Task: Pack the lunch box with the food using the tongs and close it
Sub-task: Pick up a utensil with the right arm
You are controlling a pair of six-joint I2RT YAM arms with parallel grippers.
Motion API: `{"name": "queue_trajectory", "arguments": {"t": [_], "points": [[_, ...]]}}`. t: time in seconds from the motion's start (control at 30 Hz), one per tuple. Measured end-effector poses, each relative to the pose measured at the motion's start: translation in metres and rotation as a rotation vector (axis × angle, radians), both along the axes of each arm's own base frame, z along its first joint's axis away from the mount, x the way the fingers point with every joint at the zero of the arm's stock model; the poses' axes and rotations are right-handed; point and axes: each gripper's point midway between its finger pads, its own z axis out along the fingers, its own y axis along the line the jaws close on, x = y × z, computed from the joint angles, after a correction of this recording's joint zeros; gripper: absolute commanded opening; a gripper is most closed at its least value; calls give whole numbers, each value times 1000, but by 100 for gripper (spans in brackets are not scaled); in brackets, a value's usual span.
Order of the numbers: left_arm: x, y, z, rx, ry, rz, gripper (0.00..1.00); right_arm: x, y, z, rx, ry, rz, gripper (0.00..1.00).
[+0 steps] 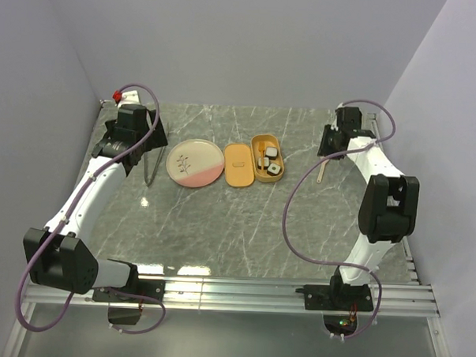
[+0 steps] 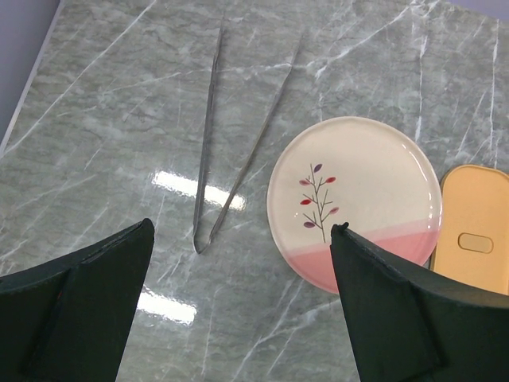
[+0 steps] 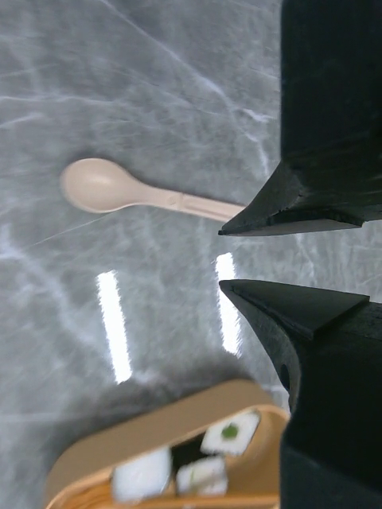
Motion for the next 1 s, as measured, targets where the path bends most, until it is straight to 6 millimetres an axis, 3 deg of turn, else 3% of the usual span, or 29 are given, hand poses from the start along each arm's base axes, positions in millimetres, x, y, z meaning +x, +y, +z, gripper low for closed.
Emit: {"name": "queue_trajectory", "arguments": {"t": [0.13,0.27,0.47,1.0], "points": [[2,-2,2,-10,-13,-5,99,-18,-5,-26,-4,66,-12,36],[3,-3,3,-15,-16,-8,99,-26,-14,-37,-7,94,-33,36],[3,-3,3,-20,-17,-4,100,-23,-21,-40,-8,85,-49,36],[1,0,6,-27,-26,23,99,-16,-23,-87,-17,203,-57,36]]}}
